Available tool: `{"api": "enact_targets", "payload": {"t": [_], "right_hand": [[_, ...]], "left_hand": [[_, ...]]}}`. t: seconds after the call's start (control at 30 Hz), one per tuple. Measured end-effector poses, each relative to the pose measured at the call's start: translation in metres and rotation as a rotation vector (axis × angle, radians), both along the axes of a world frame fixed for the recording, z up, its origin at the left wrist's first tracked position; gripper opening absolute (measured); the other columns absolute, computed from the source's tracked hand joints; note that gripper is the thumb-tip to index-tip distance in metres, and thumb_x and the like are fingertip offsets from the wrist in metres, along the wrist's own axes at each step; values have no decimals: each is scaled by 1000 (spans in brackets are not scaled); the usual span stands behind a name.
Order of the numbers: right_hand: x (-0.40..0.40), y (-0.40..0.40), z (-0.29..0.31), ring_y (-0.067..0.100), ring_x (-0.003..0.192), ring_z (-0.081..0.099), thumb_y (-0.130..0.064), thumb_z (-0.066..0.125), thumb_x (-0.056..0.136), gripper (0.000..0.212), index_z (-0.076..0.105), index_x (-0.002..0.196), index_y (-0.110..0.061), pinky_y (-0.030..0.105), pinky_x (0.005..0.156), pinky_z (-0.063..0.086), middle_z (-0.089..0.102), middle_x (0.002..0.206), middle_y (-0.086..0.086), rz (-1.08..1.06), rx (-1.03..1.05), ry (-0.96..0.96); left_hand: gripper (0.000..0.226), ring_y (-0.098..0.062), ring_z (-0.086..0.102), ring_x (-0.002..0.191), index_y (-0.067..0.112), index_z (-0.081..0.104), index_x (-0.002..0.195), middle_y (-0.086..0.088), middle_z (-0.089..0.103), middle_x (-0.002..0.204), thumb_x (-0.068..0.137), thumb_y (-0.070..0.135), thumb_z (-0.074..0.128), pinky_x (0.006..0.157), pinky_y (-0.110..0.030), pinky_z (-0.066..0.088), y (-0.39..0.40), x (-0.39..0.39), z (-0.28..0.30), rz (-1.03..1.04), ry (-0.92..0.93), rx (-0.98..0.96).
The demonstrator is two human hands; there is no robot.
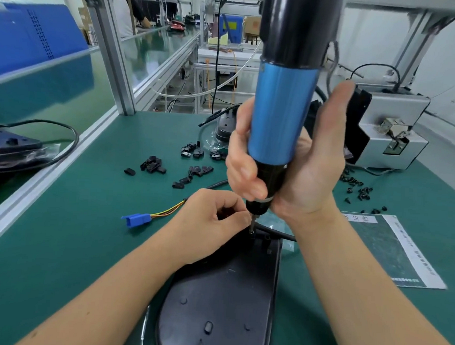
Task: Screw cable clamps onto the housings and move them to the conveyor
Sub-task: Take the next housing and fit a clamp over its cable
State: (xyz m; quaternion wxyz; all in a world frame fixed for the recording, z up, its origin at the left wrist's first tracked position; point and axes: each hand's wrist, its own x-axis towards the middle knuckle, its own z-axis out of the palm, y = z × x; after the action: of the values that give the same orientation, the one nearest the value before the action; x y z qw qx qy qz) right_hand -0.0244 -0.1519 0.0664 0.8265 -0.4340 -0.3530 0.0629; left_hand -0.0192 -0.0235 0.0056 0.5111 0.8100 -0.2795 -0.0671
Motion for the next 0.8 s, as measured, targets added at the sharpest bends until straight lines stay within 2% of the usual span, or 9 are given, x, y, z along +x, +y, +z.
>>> {"api": "enact_targets", "payload": {"t": [0.13,0.3,0.37,0.47,0.57,0.67,0.73,0.8], "right_hand": [[2,-2,0,15,31,38,-66,39,80,64,48,85,-2,18,38,32,47,50,9,9,30,2],[4,-13,-7,15,37,42,-76,11,80,82,48,91,-3,22,40,30,50,56,9,-51,115,30],[3,-18,-8,17,39,43,-73,9,80,82,49,90,-3,22,43,32,51,57,9,-120,178,46],[1,-33,-5,18,44,44,-75,17,82,78,53,88,-6,25,48,31,52,60,8,-311,261,115],[-7,-65,0,16,48,46,-80,34,79,72,53,89,-11,23,49,39,55,64,5,-602,308,306],[-18,-103,-4,15,50,49,-80,42,77,69,52,92,-13,24,48,44,56,65,3,-897,266,514],[-24,-124,-12,15,49,52,-76,43,81,66,53,96,-13,25,48,46,57,65,3,-1039,208,634],[-28,-139,-23,14,47,54,-72,44,84,63,52,101,-12,25,47,48,57,64,4,-1123,165,722]], "left_hand": [[38,1,39,41,38,61,56,17,50,44,86,16,63,45,-9,32,0,1,-1,12,-8,-3],[32,1,39,46,27,60,59,15,50,50,88,15,64,50,-10,33,0,1,-2,2,-30,-30],[24,1,40,48,18,62,64,16,52,53,88,15,64,53,-10,34,-1,0,-1,6,-48,-26],[23,1,42,48,16,63,66,18,52,52,89,21,64,52,-10,34,-2,-4,-2,73,-89,0],[27,0,41,46,22,60,63,17,51,50,89,27,64,50,-10,36,-3,-15,-7,217,-118,14],[28,0,43,47,24,61,60,16,54,51,87,31,64,51,-10,37,-4,-27,-11,350,-135,7],[29,1,46,48,24,63,60,17,56,53,86,35,65,52,-7,38,-4,-29,-8,367,-101,23],[33,0,45,46,22,67,65,15,54,50,86,48,62,48,-7,36,-4,-24,0,308,22,69]]}}
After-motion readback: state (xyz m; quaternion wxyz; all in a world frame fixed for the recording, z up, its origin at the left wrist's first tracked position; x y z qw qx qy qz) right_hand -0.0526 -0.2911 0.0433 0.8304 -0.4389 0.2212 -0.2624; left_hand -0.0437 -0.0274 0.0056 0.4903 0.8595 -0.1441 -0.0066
